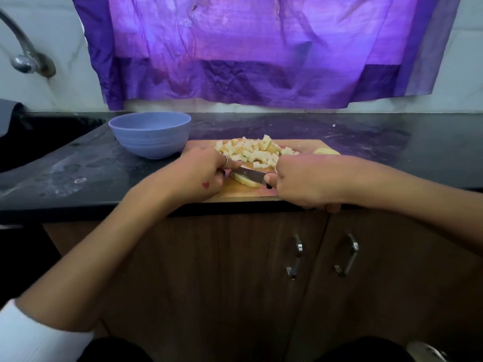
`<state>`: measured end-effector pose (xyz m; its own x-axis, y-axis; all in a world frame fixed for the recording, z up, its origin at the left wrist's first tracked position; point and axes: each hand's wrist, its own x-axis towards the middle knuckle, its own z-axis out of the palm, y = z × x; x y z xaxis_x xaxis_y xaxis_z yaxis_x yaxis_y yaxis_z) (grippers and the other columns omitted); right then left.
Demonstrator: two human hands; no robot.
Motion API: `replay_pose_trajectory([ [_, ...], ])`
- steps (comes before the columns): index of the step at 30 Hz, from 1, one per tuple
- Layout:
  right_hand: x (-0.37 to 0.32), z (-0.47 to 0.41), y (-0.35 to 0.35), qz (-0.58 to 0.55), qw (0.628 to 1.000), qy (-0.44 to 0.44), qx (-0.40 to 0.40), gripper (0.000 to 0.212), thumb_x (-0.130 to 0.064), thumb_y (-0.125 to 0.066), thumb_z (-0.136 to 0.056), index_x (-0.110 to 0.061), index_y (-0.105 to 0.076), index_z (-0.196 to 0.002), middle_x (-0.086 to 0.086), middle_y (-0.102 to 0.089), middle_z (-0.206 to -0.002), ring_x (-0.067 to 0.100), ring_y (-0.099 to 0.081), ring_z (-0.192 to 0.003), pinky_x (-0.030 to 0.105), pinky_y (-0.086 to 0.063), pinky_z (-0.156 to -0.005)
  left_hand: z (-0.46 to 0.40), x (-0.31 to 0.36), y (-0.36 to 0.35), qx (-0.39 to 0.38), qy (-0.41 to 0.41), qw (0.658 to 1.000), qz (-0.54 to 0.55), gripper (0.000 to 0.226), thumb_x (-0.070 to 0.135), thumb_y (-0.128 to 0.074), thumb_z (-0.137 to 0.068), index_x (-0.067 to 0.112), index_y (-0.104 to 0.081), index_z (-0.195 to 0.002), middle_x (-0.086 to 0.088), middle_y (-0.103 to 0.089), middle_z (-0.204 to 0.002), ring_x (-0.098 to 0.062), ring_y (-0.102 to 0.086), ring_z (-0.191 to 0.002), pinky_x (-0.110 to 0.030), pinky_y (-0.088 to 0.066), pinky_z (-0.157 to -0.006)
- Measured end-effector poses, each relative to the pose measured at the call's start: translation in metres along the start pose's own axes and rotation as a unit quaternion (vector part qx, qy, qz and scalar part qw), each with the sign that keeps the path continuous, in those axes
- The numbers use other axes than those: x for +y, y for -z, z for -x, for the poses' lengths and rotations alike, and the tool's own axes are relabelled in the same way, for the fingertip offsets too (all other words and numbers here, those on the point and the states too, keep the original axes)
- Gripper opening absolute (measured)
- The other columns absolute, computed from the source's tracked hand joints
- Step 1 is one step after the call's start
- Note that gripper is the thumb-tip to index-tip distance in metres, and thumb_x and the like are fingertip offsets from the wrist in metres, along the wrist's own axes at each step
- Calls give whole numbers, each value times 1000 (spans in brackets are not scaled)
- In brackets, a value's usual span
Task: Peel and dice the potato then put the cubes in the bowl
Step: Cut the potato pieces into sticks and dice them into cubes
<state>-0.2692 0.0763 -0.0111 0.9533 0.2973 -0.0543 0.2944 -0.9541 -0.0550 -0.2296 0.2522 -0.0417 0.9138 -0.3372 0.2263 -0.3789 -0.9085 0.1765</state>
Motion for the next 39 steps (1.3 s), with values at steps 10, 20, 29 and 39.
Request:
replay_pose_trajectory([
  [10,6,-7,-9,13,1000,9,1,40,-34,-35,-102,-20,-38,-64,-2,-44,-66,10,-41,-57,31,-38,-65,-3,1,4,12,-7,1000,-11,38,21,-51,-98,33,-55,-133,0,-67,-103,-2,-39,-59,-12,-26,-65],
  [20,10,-8,-9,34,998,45,21,42,-34,-36,-101,-19,-36,-62,-4,-40,-62,8,-35,-53,18,-30,-52,-5,-2,7,15,-21,999,-32,39,16,-53,-95,33,-58,-130,2,-66,-121,-7,-54,-72,-15,-30,-63],
  [29,-6,-16,-19,83,997,5,2,29,-37,-39,-100,-20,-43,-77,2,-42,-74,15,-45,-67,35,-42,-74,-6,-17,5,7,-19,1000,-18,44,10,-51,-93,35,-59,-129,4,-62,-128,1,-51,-84,-1,-30,-65],
  [39,-14,-9,-29,95,994,-16,56,34,-18,-48,-98,-14,-43,-131,4,-42,-88,27,-54,-105,36,-42,-69,-1,-10,-12,-28,19,999,-11,53,10,-39,-93,29,-45,-143,-10,-49,-137,-23,-47,-123,-25,-33,-103],
])
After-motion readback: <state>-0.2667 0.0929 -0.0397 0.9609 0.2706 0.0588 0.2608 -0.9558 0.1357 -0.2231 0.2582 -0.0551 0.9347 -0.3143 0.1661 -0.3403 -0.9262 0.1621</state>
